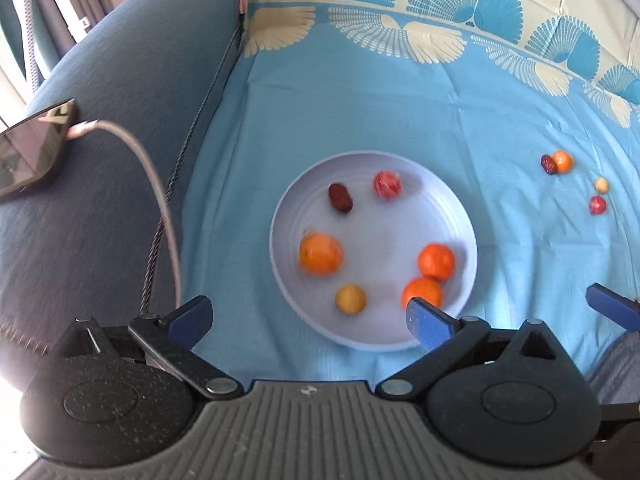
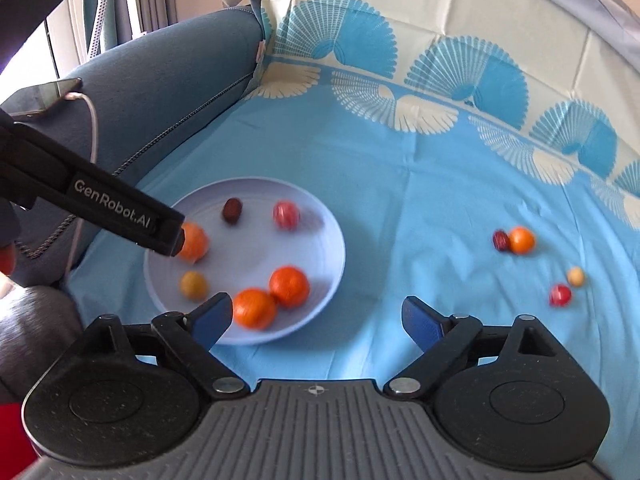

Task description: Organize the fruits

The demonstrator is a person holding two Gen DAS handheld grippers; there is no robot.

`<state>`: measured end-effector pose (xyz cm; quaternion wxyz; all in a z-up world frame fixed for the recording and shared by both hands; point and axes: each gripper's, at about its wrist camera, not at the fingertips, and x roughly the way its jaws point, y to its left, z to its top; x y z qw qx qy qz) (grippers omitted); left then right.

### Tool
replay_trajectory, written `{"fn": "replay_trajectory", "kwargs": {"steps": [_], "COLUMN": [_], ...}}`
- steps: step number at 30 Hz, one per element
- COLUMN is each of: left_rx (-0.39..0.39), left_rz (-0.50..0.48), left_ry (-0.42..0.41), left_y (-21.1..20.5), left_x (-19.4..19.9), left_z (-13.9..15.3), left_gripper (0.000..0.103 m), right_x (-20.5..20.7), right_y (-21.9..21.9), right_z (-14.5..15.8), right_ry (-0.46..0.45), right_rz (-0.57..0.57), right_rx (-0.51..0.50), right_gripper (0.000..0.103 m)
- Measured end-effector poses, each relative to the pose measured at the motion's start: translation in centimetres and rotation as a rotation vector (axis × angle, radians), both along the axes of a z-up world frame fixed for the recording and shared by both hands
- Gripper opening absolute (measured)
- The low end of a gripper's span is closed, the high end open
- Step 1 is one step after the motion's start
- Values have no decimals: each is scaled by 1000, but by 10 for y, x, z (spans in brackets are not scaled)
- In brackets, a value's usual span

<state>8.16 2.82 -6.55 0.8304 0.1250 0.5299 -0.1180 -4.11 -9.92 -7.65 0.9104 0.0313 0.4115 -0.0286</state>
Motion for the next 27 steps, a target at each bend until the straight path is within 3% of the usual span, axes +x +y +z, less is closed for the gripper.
{"fn": "replay_trajectory", "kwargs": {"steps": [7, 12, 27], "left_rx": [-1, -13, -13], "left_rz": [-15, -25, -33], "left_ry": [-64, -123, -227], "left_y": [17, 22, 23], "left_x": [-62, -95, -133], "left_z": [32, 50, 81], "left_gripper": [103, 103, 103], "right_x": [-50, -77, -118], "right_y": [9, 15, 18], "right_z": [35, 54, 77], "right_ry": [-73, -134, -240], "right_rz": [-24, -10, -3], "right_rx": [22, -2, -30], "right_gripper": [102, 102, 102]}}
